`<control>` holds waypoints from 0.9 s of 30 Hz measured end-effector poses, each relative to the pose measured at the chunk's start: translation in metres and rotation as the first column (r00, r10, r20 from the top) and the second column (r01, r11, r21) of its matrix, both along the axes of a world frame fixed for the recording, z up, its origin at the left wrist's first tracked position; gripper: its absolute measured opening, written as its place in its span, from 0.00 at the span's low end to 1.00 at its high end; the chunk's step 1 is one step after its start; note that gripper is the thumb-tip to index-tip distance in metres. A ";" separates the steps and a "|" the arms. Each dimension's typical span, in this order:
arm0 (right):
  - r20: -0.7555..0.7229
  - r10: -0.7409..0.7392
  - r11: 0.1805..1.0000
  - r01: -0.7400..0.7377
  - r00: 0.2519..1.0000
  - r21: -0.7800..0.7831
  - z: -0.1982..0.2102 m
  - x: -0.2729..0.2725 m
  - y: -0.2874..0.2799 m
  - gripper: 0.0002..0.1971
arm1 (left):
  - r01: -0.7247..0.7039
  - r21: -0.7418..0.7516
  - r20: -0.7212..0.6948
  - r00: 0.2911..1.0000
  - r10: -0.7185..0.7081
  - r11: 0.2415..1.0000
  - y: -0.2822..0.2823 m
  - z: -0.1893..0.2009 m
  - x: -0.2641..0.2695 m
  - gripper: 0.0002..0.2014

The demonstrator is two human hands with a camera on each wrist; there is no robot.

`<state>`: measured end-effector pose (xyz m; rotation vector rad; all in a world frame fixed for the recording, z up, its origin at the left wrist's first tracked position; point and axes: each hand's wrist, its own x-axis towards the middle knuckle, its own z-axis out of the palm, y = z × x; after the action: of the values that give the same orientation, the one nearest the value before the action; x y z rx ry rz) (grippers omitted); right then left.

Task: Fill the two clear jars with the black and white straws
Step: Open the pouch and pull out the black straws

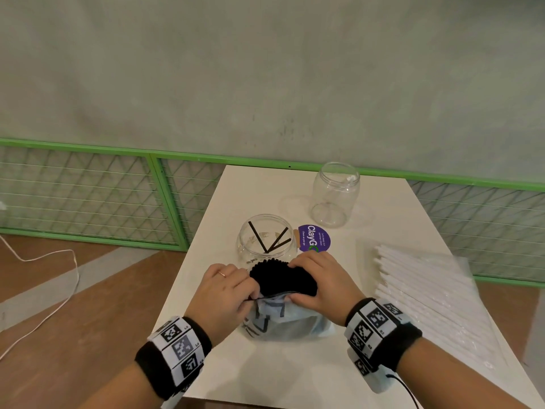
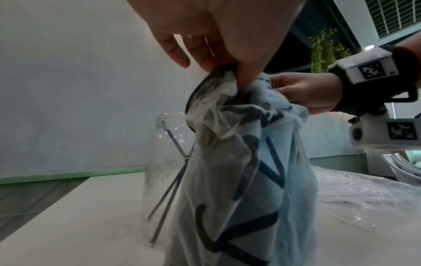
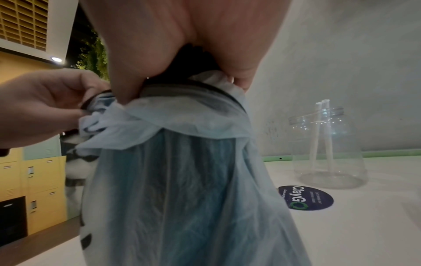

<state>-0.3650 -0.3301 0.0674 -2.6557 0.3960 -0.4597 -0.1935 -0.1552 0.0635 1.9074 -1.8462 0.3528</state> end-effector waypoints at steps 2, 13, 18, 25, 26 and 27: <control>0.001 0.005 1.000 -0.005 1.000 -0.002 0.001 0.002 0.002 0.25 | -0.002 -0.013 0.007 1.000 0.002 1.000 -0.001 -0.002 -0.004 0.09; -0.035 0.004 1.000 -0.004 0.999 0.017 0.006 0.004 0.006 0.31 | -0.026 -0.004 0.003 1.000 0.026 1.000 0.002 -0.015 -0.021 0.09; -0.089 0.008 0.994 0.002 0.996 0.109 0.011 0.002 0.003 0.42 | -0.009 0.155 0.050 0.999 0.001 0.988 0.012 -0.029 -0.018 0.10; -0.036 -0.023 0.997 0.025 0.999 0.077 0.005 0.005 0.006 0.28 | -0.130 0.281 -0.328 0.918 0.223 0.951 0.022 -0.016 -0.012 0.21; -0.026 -0.023 0.997 0.025 0.999 0.076 0.004 0.005 0.006 0.27 | -0.194 0.207 -0.397 0.879 0.264 0.959 0.018 -0.007 -0.012 0.23; -0.019 -0.025 0.997 0.026 1.000 0.075 0.004 0.005 0.006 0.27 | -0.242 0.138 -0.439 0.854 0.278 0.960 0.012 0.003 -0.012 0.27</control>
<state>-0.3597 -0.3237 0.0715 -2.5859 0.4448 -0.4207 -0.2059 -0.1430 0.0661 2.0798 -1.3140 -0.0873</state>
